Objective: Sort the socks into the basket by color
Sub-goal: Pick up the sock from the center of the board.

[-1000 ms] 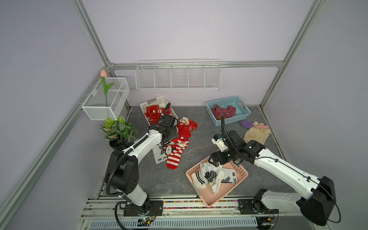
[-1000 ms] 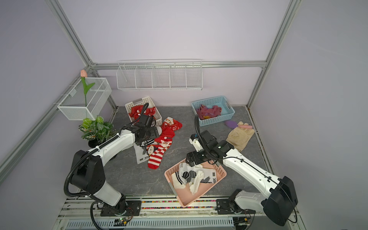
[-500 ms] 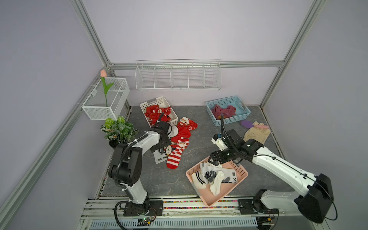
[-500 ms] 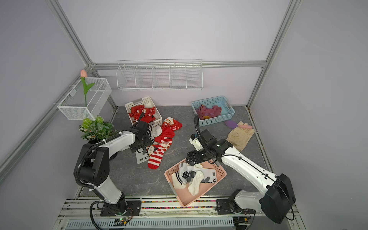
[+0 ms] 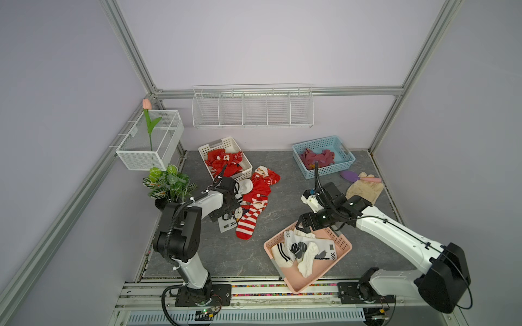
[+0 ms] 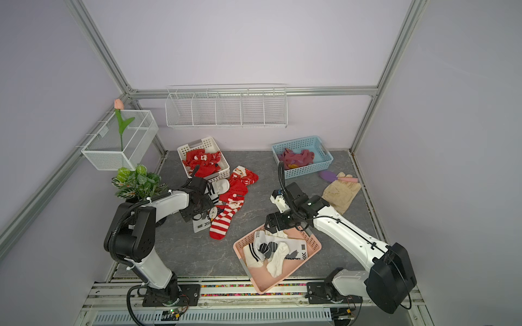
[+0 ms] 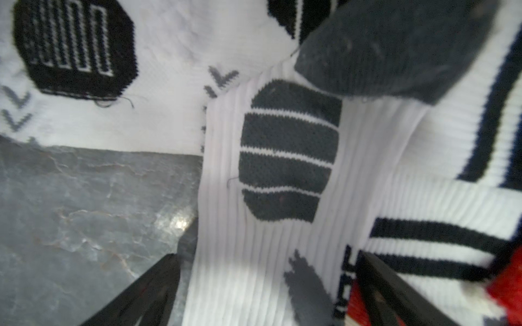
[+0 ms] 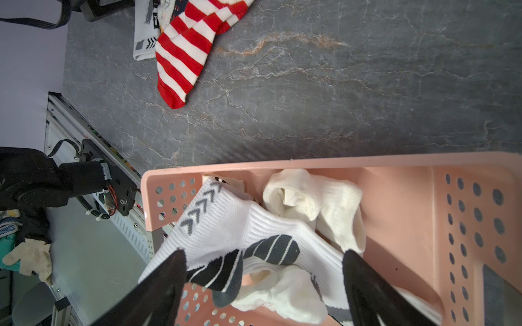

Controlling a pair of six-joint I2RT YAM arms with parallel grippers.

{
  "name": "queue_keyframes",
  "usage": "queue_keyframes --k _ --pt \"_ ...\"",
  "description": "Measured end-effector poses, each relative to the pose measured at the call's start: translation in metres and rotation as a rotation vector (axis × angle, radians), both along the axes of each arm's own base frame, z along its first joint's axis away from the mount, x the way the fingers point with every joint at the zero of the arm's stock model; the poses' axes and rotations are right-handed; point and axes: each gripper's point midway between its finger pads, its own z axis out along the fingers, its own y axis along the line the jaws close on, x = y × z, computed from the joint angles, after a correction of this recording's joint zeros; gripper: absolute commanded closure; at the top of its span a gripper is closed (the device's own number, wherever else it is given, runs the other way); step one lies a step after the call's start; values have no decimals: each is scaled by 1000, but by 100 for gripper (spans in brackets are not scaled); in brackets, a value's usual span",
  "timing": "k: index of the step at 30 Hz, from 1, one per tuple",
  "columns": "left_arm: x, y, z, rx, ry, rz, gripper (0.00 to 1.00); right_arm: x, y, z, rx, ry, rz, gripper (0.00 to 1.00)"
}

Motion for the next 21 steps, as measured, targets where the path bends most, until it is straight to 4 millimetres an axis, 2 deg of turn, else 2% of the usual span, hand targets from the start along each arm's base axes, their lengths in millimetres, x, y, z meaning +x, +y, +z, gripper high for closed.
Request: queue_keyframes --k 5,11,16,20,21 --pt "-7 6 6 2 -28 14 2 1 2 -2 3 7 2 11" --pt "-3 10 4 -9 -45 35 12 2 3 -5 2 15 2 11" --pt "-2 9 0 -23 -53 45 30 4 3 -5 5 14 0 11" --pt "1 7 1 -35 -64 45 69 4 4 -4 13 13 1 11" --pt "1 6 1 -37 -67 46 75 4 4 -4 14 13 2 11"
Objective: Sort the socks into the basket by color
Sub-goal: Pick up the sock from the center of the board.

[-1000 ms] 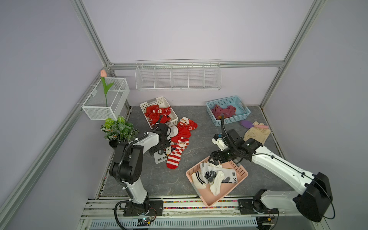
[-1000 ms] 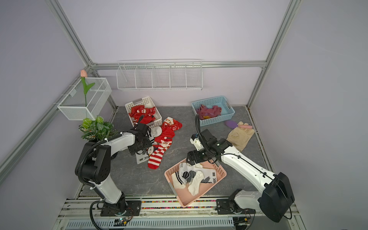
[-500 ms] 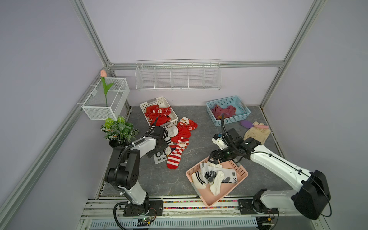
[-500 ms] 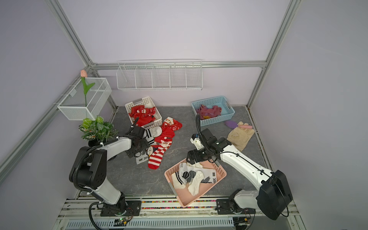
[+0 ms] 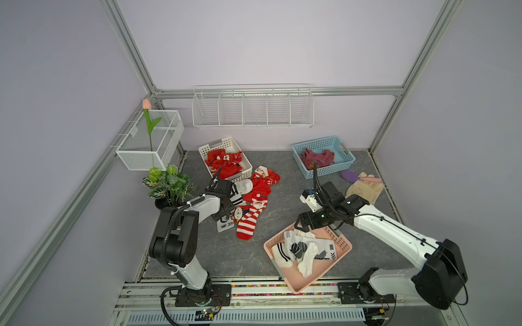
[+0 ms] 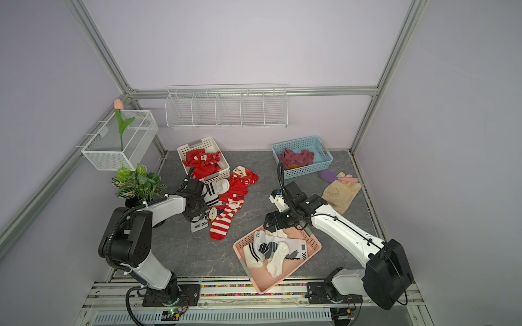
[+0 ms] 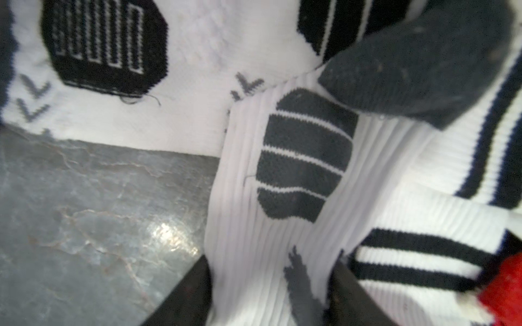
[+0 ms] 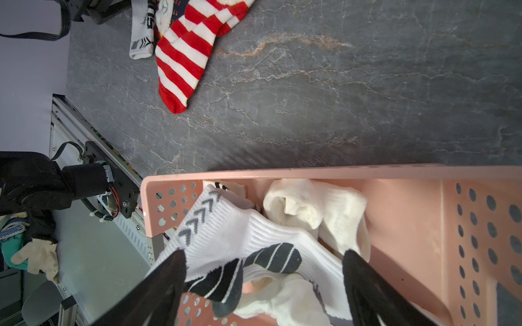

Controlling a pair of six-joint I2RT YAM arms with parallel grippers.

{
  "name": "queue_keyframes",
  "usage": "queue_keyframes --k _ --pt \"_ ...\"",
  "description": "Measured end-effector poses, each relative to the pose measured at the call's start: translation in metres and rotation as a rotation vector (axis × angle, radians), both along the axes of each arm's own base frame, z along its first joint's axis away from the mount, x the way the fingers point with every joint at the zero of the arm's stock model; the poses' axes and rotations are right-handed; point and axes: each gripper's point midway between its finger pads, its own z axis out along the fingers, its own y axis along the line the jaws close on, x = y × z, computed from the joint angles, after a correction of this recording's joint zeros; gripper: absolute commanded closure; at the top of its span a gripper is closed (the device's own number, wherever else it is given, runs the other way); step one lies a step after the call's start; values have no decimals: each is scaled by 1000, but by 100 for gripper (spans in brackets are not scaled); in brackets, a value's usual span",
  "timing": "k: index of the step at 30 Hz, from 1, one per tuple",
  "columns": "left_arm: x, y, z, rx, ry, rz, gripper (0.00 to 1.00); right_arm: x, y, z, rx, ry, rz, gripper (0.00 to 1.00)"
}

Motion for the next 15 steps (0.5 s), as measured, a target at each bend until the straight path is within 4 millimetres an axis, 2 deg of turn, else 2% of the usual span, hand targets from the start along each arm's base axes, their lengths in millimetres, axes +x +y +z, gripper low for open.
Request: queue_keyframes --k 3,4,10,15 --pt "1 -1 0 -8 -6 1 98 0 0 0 2 1 0 11" --pt "2 -2 0 -10 -9 1 100 0 0 0 3 0 0 11" --pt "1 -3 1 -27 -34 -2 100 0 1 1 6 0 1 11" --pt "-3 -12 21 -51 -81 -40 100 0 1 1 8 2 2 10"
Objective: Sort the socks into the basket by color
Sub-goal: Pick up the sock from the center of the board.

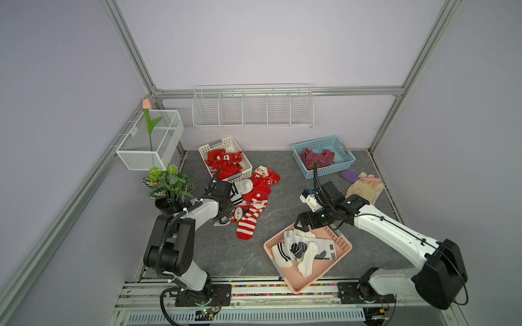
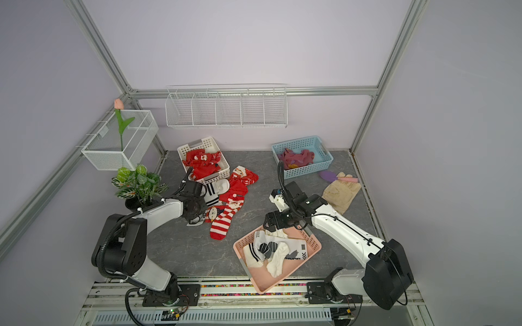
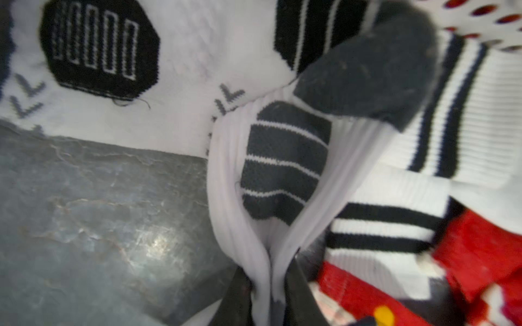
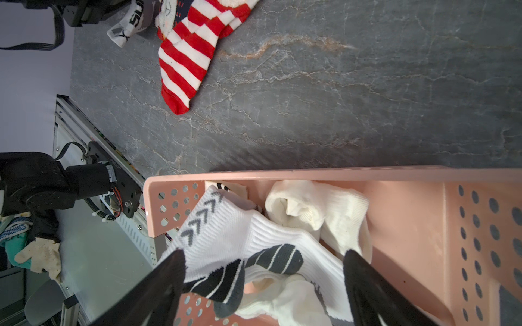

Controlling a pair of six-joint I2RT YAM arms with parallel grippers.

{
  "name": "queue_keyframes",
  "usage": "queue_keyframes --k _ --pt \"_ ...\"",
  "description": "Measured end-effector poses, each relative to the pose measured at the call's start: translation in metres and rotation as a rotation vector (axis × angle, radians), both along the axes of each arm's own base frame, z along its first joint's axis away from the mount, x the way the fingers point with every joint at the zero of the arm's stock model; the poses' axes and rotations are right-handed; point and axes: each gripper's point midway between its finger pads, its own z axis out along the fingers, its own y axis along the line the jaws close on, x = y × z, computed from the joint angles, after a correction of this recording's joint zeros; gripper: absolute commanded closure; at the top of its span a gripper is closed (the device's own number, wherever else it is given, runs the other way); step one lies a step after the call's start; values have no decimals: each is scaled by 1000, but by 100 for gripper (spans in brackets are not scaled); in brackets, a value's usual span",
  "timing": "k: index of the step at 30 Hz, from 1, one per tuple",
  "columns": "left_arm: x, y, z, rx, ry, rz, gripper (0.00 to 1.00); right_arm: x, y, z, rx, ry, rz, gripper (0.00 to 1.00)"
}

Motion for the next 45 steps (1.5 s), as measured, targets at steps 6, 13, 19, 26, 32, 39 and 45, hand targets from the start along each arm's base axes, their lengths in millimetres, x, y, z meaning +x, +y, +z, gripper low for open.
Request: queue_keyframes --k 6,13,19,26,32,39,45 --pt "3 -24 38 -15 -82 -86 100 1 2 2 14 -3 1 10" --pt "5 -48 82 -39 -172 -174 100 3 1 3 19 -8 -4 10" --pt "-1 -71 127 -66 -260 -269 100 12 -5 11 38 -33 -37 10" --pt "-24 -100 171 -76 -340 -404 100 16 -5 15 56 -45 -46 9" --pt "-41 -118 228 -97 -454 -505 100 19 -4 17 69 -56 -50 9" --pt "-67 -142 284 -118 -564 -668 100 26 -9 17 67 -65 -72 9" --pt "-99 -177 325 -155 -634 -879 100 39 -22 17 52 -86 -126 11"
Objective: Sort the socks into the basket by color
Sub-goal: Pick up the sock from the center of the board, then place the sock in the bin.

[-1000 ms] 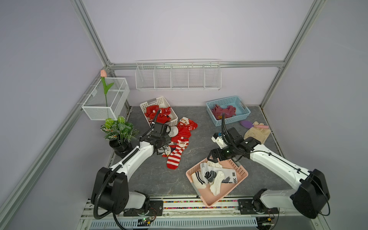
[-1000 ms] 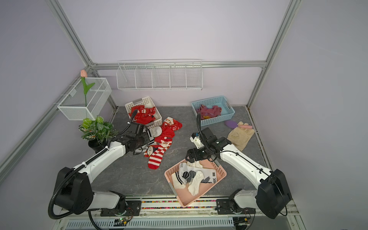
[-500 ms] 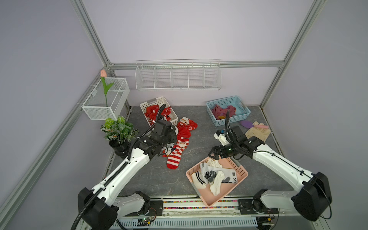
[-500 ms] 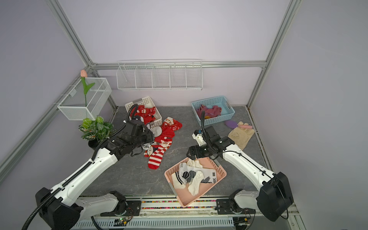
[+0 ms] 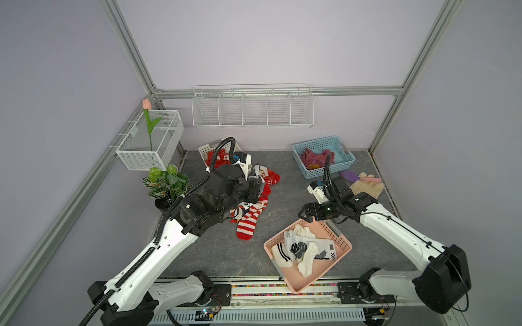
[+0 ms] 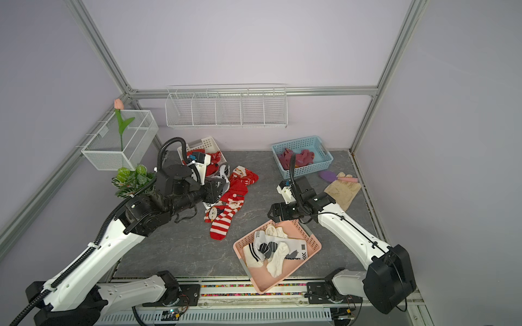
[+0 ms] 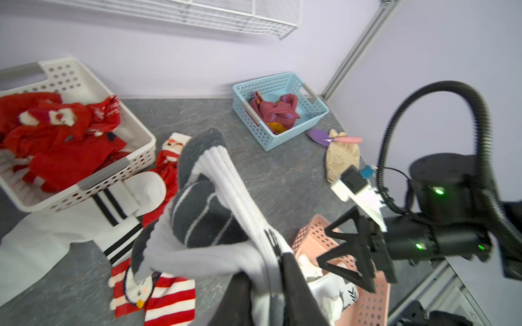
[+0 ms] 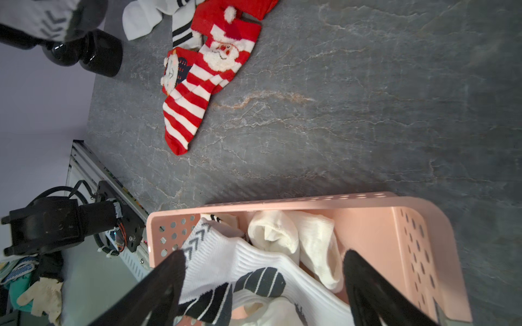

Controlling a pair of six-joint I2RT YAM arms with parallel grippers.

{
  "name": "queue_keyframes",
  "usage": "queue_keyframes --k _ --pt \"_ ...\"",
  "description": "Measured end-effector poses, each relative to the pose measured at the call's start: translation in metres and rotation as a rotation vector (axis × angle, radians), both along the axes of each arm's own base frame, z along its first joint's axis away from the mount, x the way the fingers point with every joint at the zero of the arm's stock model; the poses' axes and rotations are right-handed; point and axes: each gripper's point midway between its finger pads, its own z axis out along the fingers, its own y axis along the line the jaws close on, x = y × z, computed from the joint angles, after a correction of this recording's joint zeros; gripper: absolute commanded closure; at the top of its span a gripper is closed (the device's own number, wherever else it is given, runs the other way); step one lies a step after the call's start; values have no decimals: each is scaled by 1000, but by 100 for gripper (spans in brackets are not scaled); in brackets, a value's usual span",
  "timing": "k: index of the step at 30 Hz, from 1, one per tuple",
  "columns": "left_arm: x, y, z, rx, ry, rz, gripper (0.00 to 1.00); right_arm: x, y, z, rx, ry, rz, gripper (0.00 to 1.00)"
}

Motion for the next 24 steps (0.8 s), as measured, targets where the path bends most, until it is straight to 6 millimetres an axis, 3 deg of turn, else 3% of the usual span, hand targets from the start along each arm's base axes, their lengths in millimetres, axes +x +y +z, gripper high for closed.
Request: queue_keyframes --k 3,7,18,24 --pt "-18 -18 14 0 -27 -103 100 10 -10 1 -3 -11 -45 11" --pt "-46 -41 17 22 -32 -232 100 26 -22 8 0 -34 -100 12" --pt "-133 -87 5 84 -18 -545 100 66 -43 0 -6 -32 -199 12" --pt "-164 -100 -8 115 -2 -648 100 79 -44 -4 -6 -32 -212 11"
